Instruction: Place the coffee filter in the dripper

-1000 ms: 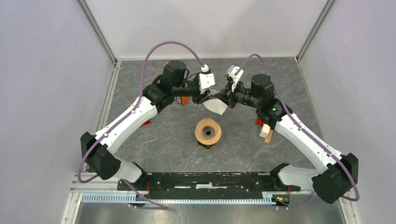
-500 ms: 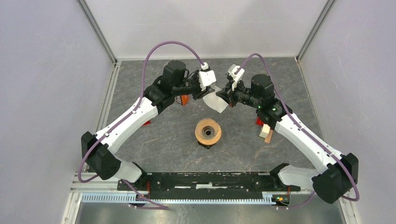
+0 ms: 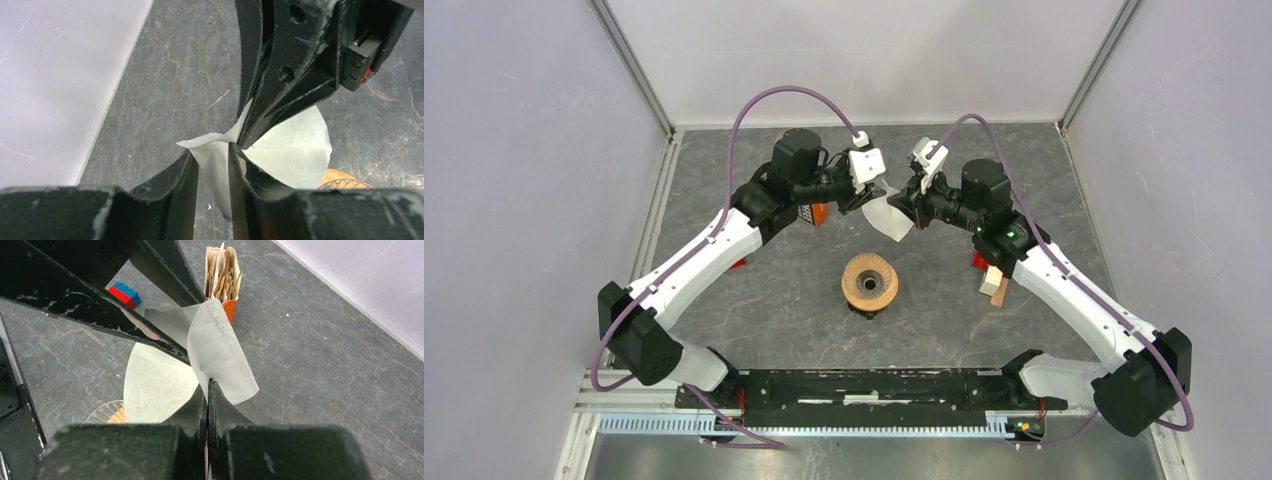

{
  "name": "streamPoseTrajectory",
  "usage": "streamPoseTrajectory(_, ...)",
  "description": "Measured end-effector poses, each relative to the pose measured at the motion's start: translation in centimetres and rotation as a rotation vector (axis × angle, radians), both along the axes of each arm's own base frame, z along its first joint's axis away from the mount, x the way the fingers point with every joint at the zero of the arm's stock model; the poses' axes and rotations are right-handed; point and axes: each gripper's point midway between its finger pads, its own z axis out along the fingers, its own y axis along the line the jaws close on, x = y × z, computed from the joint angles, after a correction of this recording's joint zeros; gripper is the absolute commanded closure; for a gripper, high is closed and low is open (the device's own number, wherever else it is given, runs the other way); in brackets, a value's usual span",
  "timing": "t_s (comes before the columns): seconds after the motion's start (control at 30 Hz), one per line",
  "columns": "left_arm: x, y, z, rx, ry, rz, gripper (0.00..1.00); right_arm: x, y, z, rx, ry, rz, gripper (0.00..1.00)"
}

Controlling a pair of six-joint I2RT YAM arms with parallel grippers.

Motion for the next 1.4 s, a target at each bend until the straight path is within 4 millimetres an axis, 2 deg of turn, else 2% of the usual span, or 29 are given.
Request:
streamPoseTrajectory(0.27, -0.4, -0.2, 0.0, -0.003, 0.008, -0.024, 0.82, 0.3, -0.3, -0.1, -0.007, -0.001, -0.024, 1.0)
streamPoseTrajectory(0.43, -0.4, -0.2, -0.1, -0.002, 0.01, -0.024, 0.98, 0.6, -0.5, -0.2, -0.012, -0.001, -0.043, 1.0)
streamPoseTrajectory(0.7, 0.0, 0.3, -0.7, 0.008, 0.018, 0.019, 0.98, 0.9, -0.8, -0.3, -0.018, -0.002, -0.066, 1.0)
streamPoseTrajectory(0.87, 0.6, 0.6, -1.1, 0.011, 0.023, 0.065, 0.98, 1.0, -1.1, -0.4, -0.023, 0.002, -0.078, 0.96)
streamPoseTrajectory(1.03, 0.8, 0.7, -1.2, 0.005, 0.03, 0.083, 0.98, 1.1, -1.2, -0.5, -0.026, 0.002, -0.088, 0.98)
streamPoseTrajectory(1.1, 0.9, 0.7, -1.2, 0.003, 0.034, 0.089, 0.93, 1.1, -1.2, -0.5, -0.027, 0.003, -0.088, 1.0)
streamPoseTrajectory(1.17, 0.9, 0.7, -1.2, -0.001, 0.038, 0.092, 0.75, 1.1, -1.2, -0.5, -0.026, 0.003, -0.088, 1.0)
streamPoseTrajectory(1.3, 0.9, 0.7, -1.1, -0.01, 0.049, 0.099, 0.48, 1.1, -1.2, -0.5, -0.025, 0.003, -0.083, 1.0)
streamPoseTrajectory(1.4, 1.0, 0.6, -1.0, -0.019, 0.057, 0.105, 0.41, 0.9, -1.1, -0.5, -0.023, 0.005, -0.074, 1.0)
